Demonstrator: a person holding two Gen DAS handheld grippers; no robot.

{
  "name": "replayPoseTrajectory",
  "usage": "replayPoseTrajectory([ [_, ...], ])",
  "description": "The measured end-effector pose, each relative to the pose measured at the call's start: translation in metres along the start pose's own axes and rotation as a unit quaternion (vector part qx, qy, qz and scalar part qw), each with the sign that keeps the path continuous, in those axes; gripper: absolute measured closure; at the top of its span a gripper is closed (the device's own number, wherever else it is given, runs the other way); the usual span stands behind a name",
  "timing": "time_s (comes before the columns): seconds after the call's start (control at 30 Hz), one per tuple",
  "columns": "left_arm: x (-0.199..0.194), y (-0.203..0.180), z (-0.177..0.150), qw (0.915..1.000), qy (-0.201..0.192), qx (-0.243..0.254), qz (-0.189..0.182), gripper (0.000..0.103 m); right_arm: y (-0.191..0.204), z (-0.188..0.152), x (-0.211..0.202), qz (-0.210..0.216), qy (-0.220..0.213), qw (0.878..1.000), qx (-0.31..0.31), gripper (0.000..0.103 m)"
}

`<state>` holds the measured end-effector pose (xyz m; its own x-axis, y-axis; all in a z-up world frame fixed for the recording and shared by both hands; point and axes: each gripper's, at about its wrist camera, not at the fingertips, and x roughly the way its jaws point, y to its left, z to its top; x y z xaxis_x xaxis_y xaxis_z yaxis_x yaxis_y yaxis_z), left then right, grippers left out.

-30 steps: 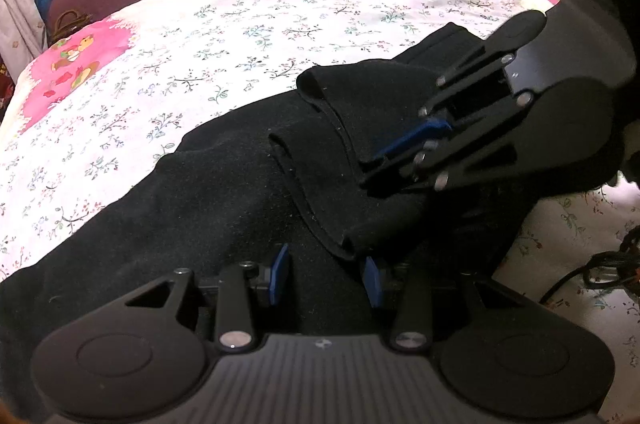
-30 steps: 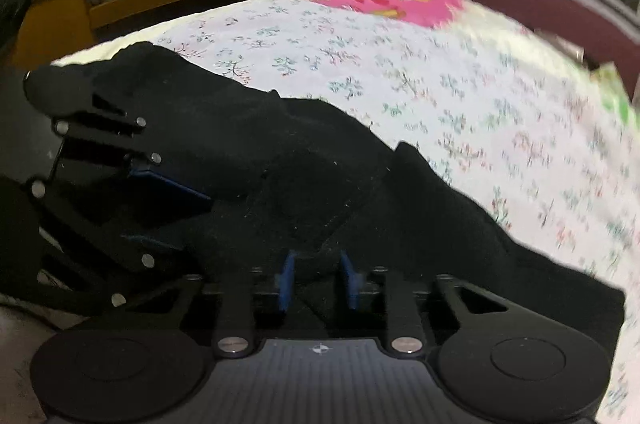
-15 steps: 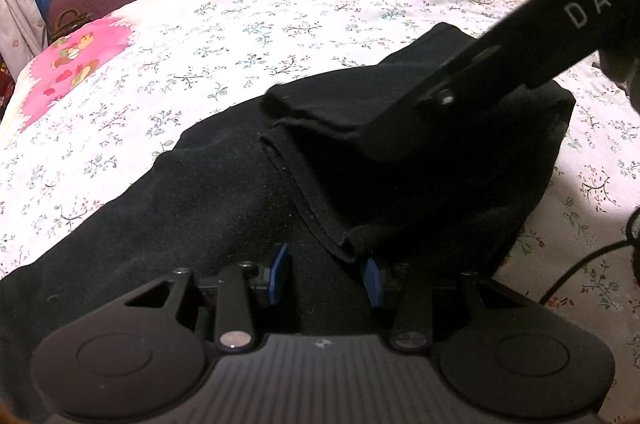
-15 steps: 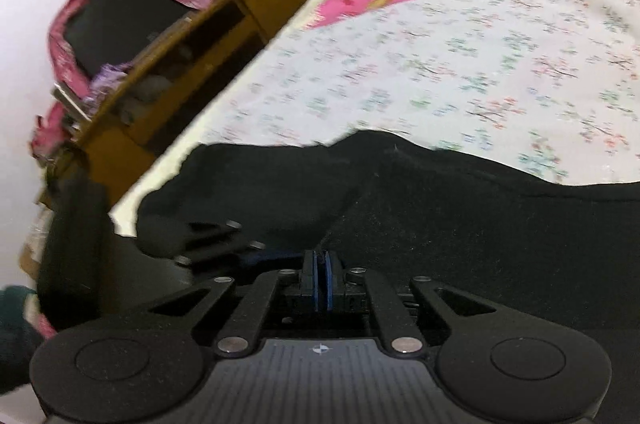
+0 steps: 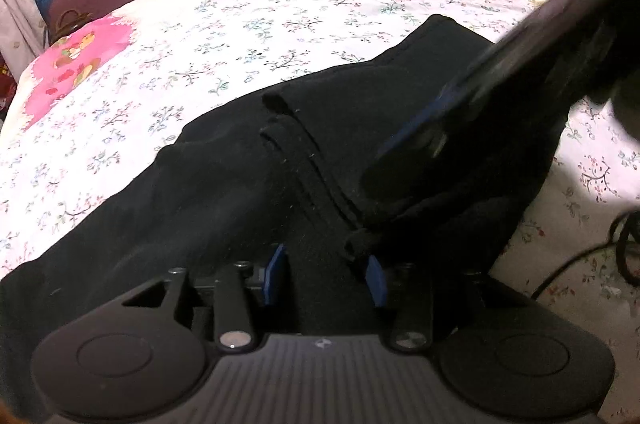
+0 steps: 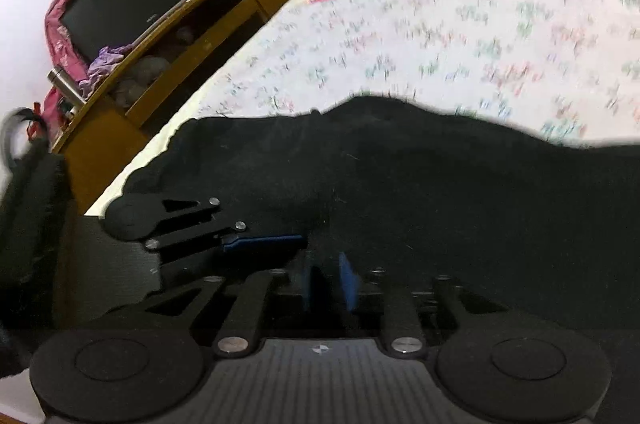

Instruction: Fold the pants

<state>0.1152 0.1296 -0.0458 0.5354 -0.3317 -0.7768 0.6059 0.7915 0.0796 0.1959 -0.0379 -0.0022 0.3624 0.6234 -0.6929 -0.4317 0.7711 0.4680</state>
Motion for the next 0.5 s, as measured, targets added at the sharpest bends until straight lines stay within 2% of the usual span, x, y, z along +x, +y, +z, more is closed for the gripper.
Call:
replayPoseTrajectory([
  [0.1,0.000,0.000,0.001,1.0000,0.006,-0.001,0.000,0.049,0.002,0.006,-0.018,0.021,-0.025,0.999,0.007,0.080],
  [0.13,0.001,0.000,0.002,1.0000,0.007,-0.002,0.000,0.049,0.002,0.008,-0.018,0.016,-0.032,0.999,0.007,0.080],
  [0.23,0.002,-0.001,0.004,0.9999,0.010,-0.003,0.003,0.049,0.004,0.009,-0.002,-0.032,-0.026,0.999,-0.023,0.078],
  [0.43,-0.001,-0.001,-0.003,0.9999,0.001,-0.007,0.012,0.048,0.008,0.008,0.014,-0.078,-0.021,0.996,-0.032,0.069],
  [0.5,0.000,-0.002,-0.003,0.9997,-0.001,-0.019,0.016,0.048,0.012,0.011,0.022,-0.109,-0.019,0.993,-0.043,0.065],
])
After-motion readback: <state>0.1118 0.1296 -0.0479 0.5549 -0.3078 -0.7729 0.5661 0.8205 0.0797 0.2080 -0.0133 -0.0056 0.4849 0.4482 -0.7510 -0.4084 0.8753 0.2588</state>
